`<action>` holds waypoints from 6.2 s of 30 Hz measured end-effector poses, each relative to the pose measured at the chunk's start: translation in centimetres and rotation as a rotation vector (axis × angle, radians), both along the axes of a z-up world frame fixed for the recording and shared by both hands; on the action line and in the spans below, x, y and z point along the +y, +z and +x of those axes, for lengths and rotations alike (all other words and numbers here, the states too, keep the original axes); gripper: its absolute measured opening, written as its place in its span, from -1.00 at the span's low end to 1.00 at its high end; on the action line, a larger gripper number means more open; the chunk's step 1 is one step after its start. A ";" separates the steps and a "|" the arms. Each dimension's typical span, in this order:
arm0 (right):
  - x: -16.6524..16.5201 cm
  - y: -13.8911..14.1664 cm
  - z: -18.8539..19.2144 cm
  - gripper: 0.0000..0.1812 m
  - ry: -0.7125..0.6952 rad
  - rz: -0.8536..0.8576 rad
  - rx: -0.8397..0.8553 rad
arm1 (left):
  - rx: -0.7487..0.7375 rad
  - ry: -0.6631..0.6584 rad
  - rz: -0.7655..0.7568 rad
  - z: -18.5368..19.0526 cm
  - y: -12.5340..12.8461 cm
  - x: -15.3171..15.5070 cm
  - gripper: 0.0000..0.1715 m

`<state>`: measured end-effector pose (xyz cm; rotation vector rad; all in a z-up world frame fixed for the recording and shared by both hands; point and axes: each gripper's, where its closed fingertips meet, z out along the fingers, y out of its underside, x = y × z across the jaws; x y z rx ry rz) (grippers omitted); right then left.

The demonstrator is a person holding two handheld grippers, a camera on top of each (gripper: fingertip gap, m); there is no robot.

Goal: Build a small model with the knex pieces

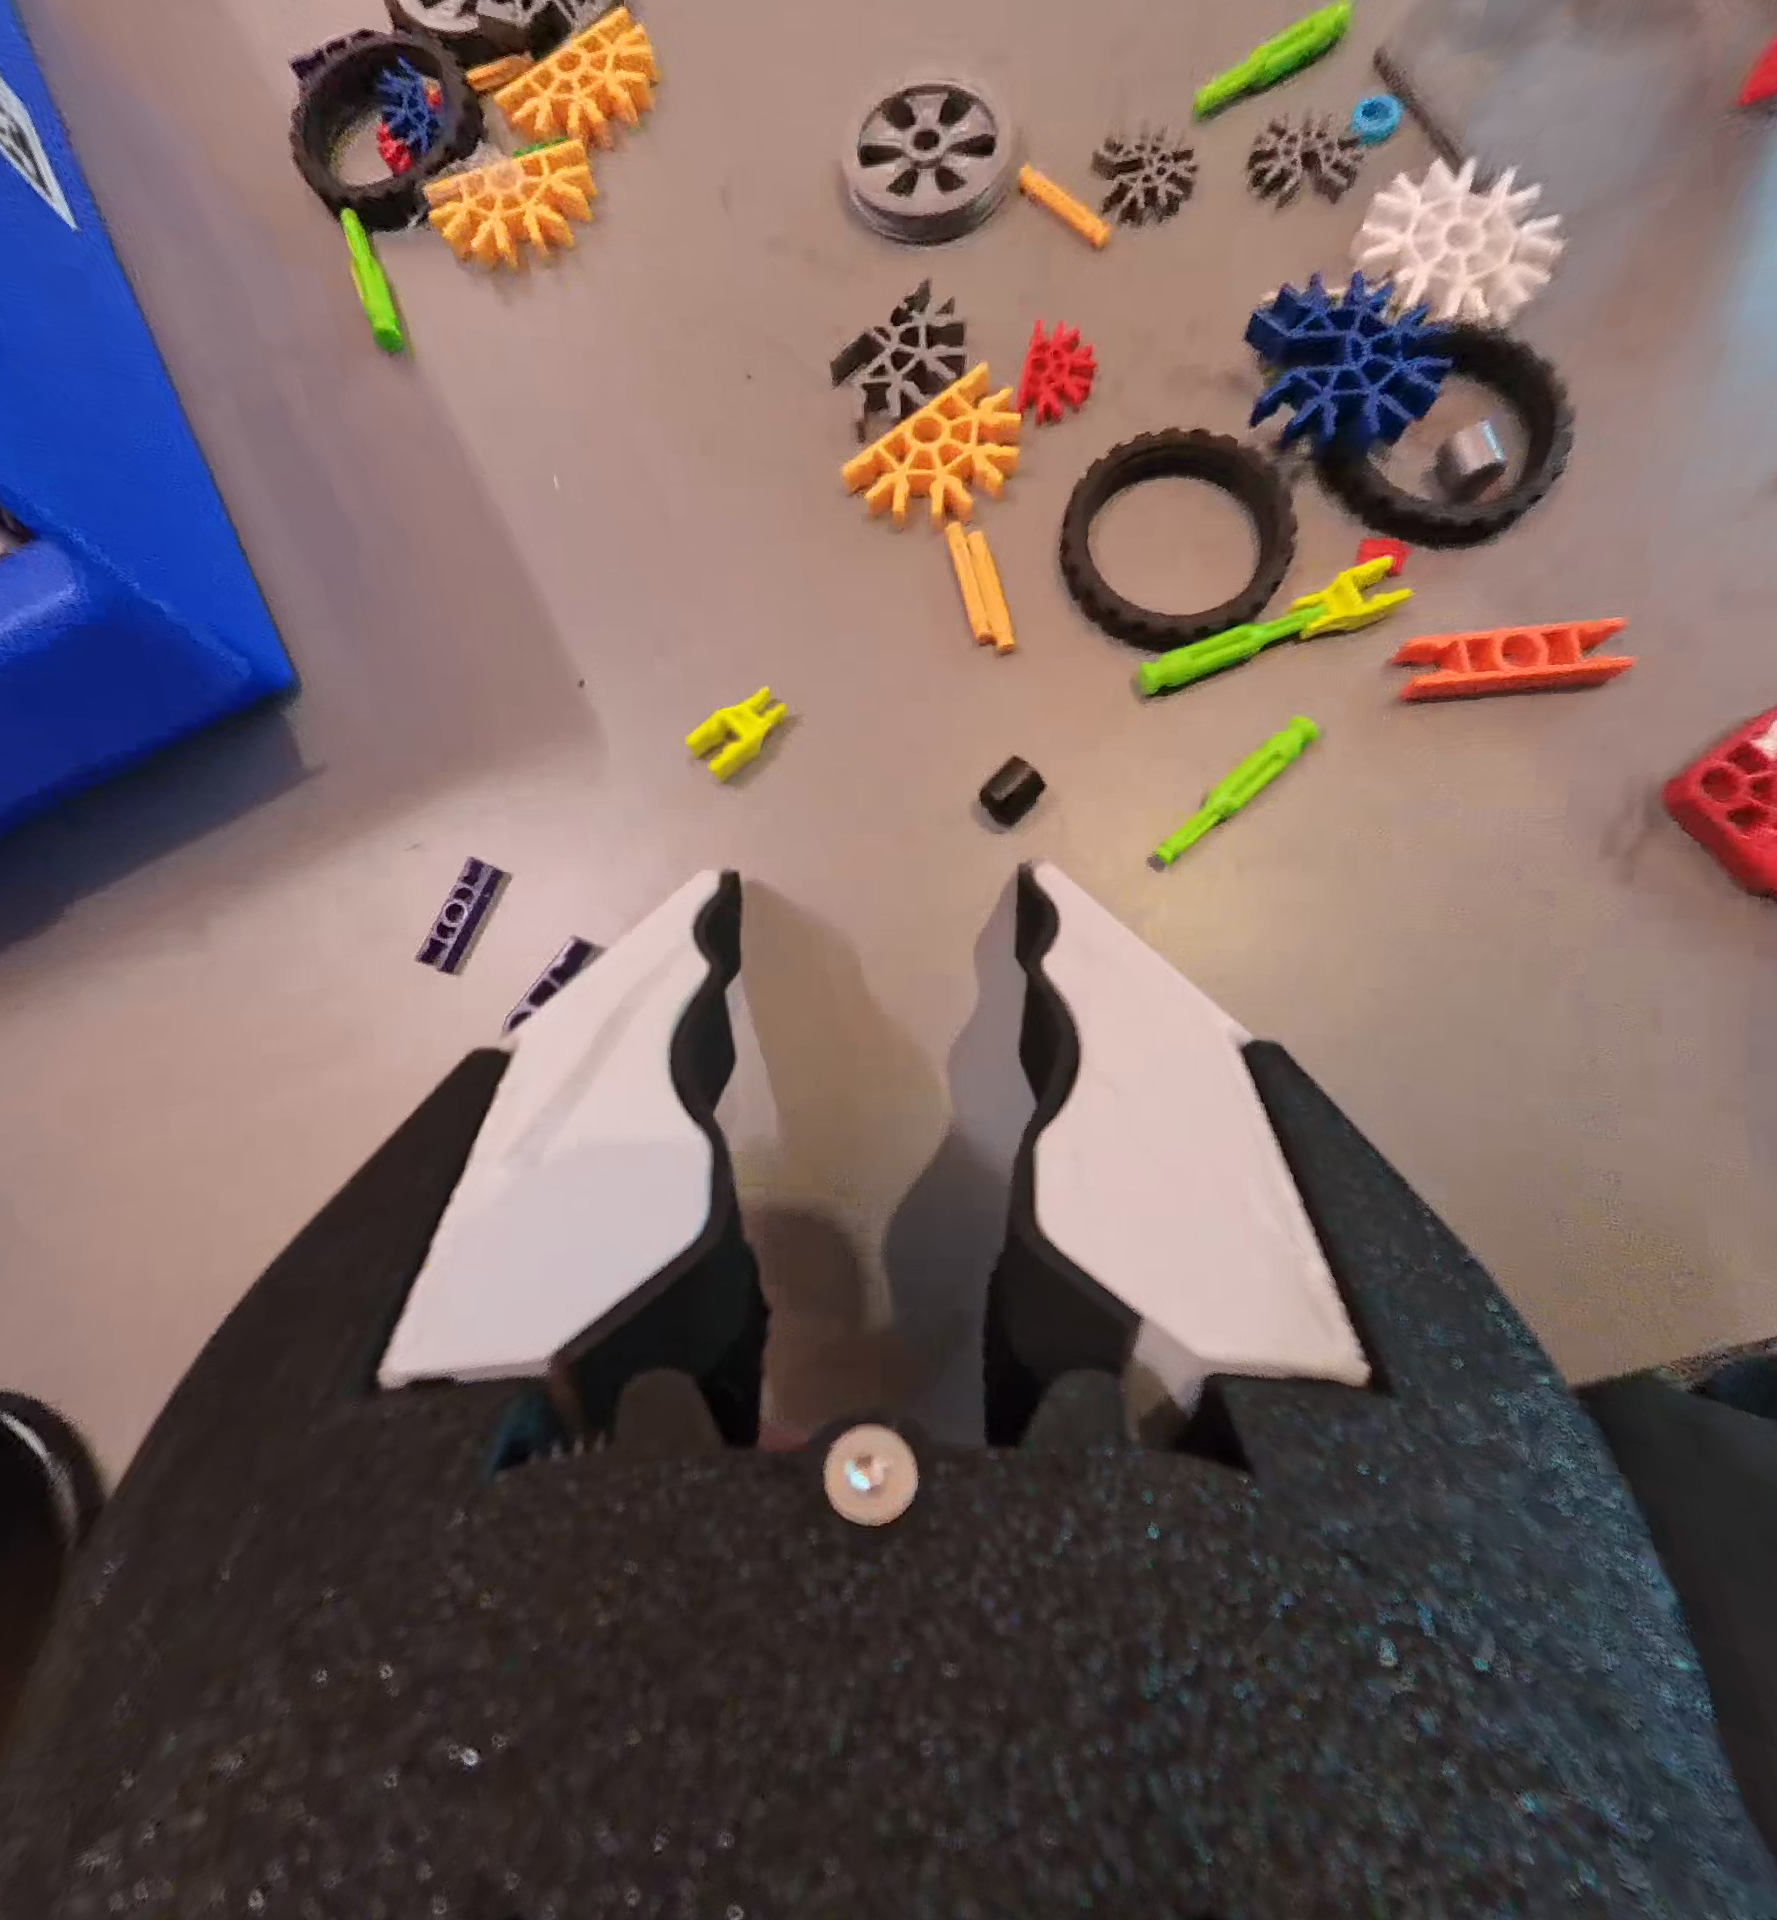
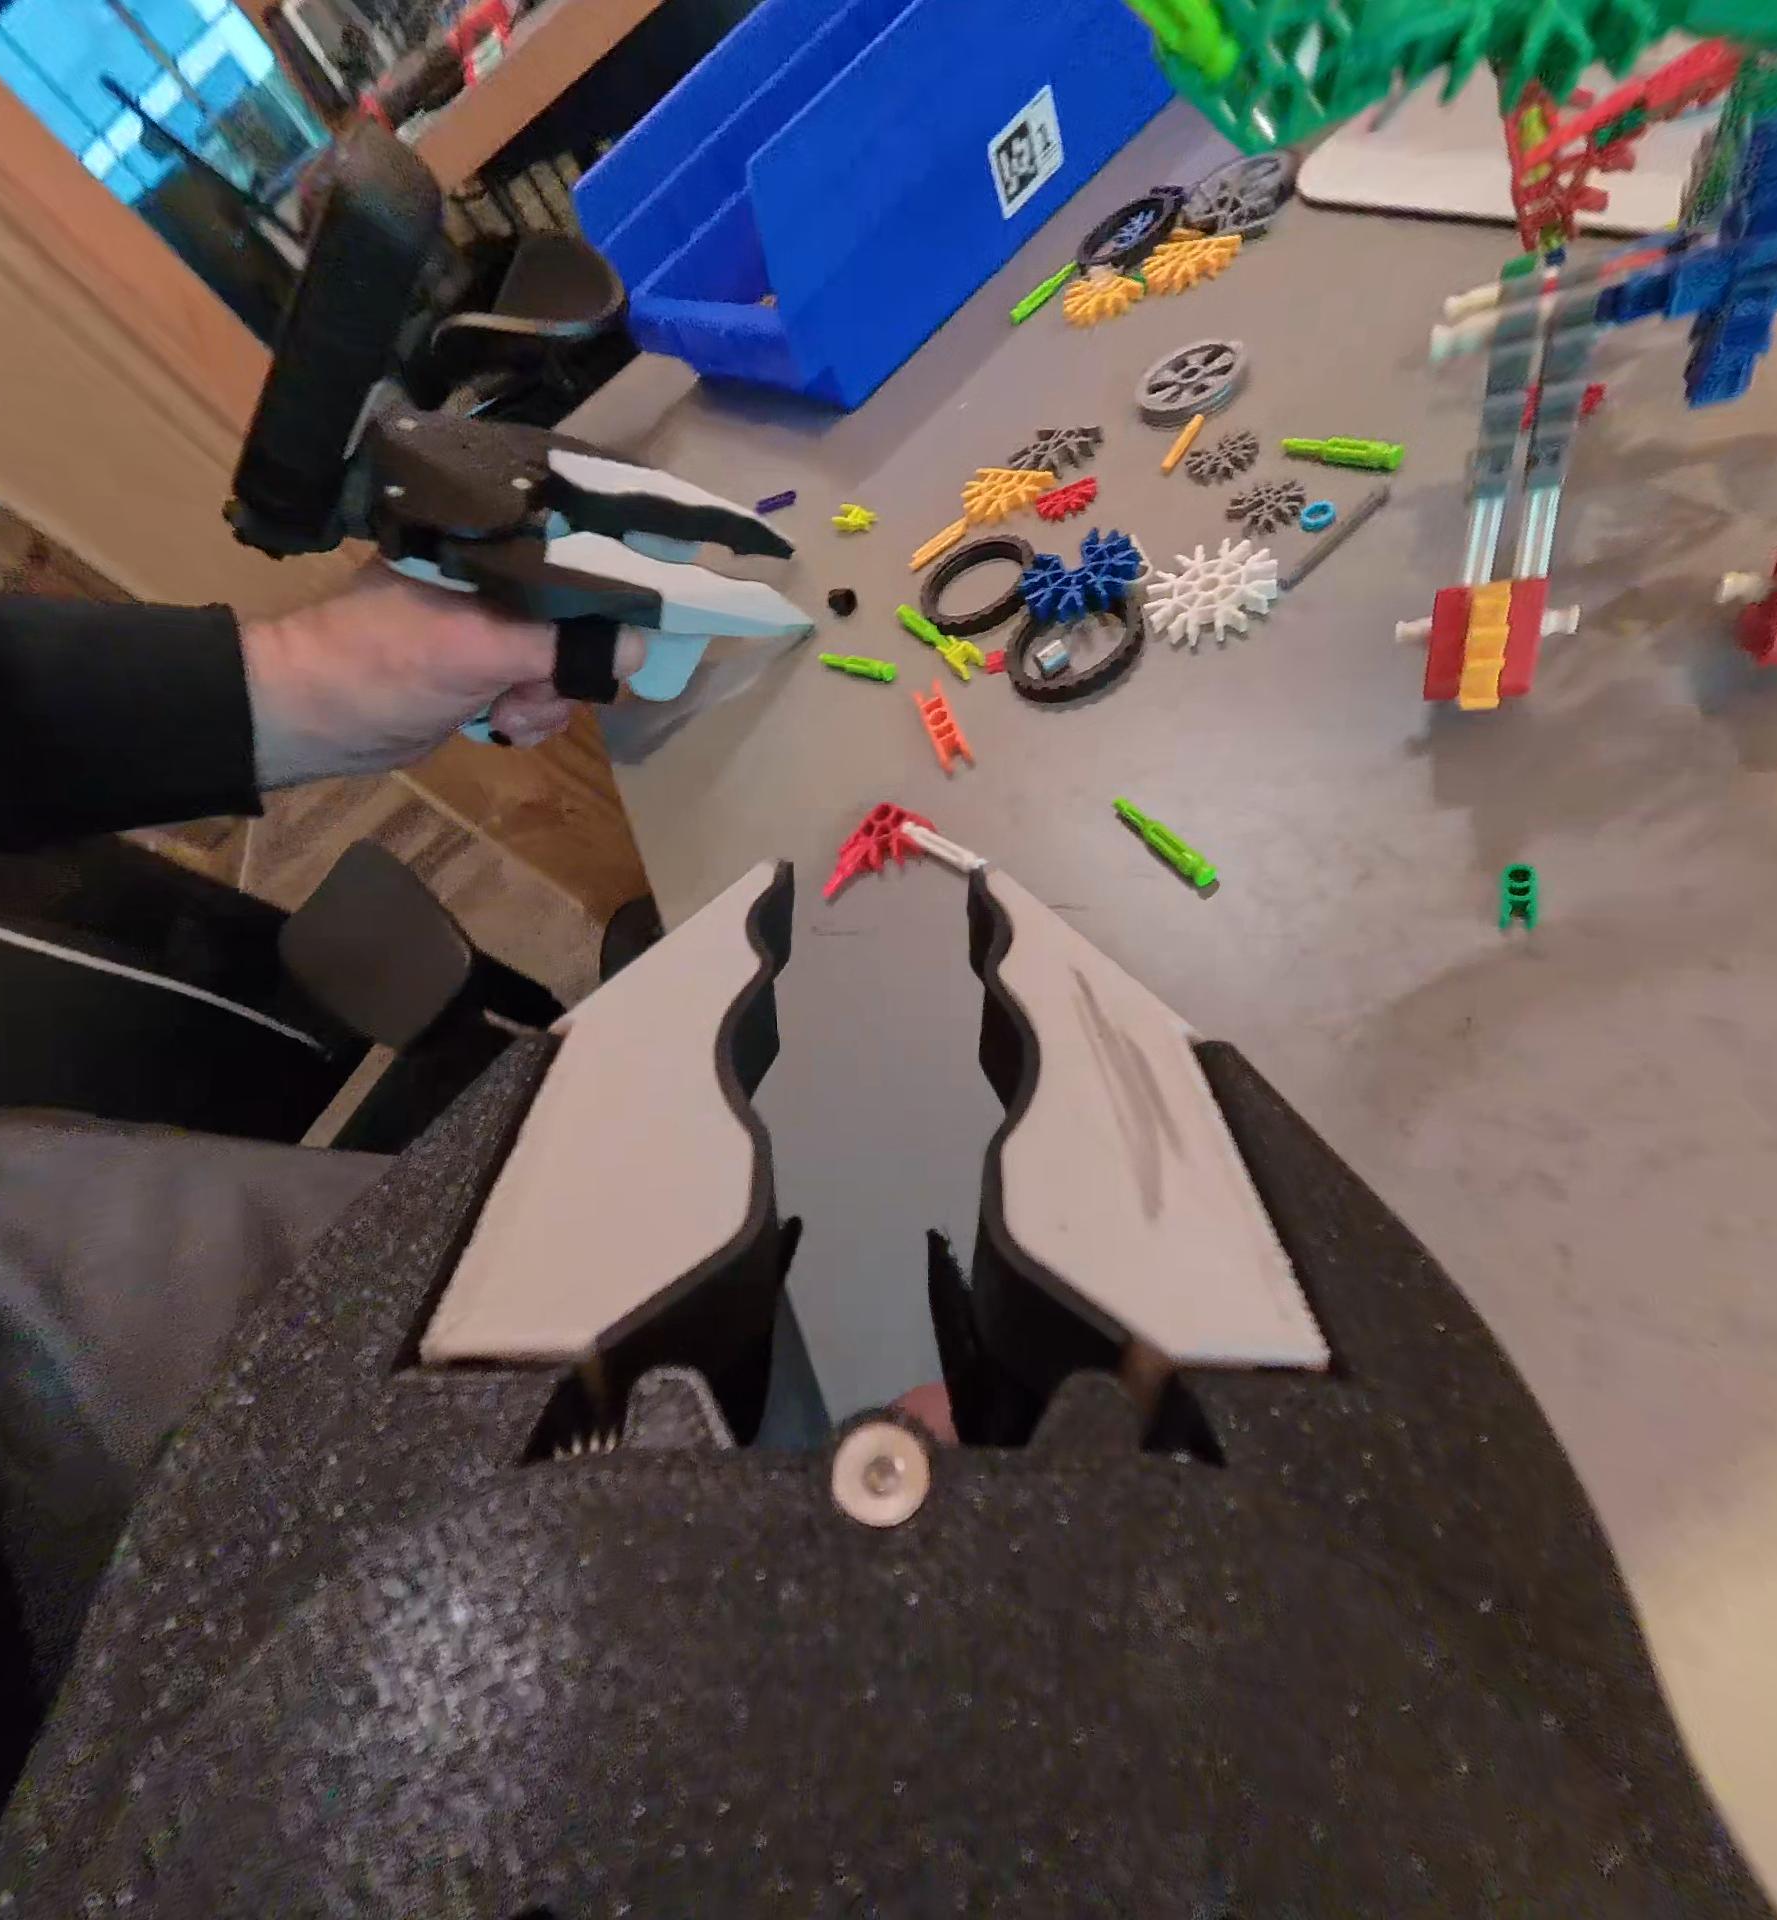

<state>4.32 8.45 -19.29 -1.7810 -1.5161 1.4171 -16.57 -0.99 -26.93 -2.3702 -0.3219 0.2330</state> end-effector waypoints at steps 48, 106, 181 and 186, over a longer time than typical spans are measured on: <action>12.3 5.8 -8.3 -0.82 -0.532 0.926 0.026 | 0.142 -0.584 0.279 -0.4 7.9 21.8 -0.12; 19.0 -2.0 4.3 -0.86 -0.553 0.879 -0.301 | 0.129 -0.974 0.055 14.1 16.2 23.8 -0.70; 11.5 1.1 0.1 -0.65 -0.117 1.069 -0.209 | -0.207 -1.188 -0.051 8.9 4.2 14.1 -0.46; 11.4 -2.8 -3.3 -0.67 -0.008 1.429 -0.272 | -0.259 -1.197 -0.045 9.2 3.3 13.9 -0.46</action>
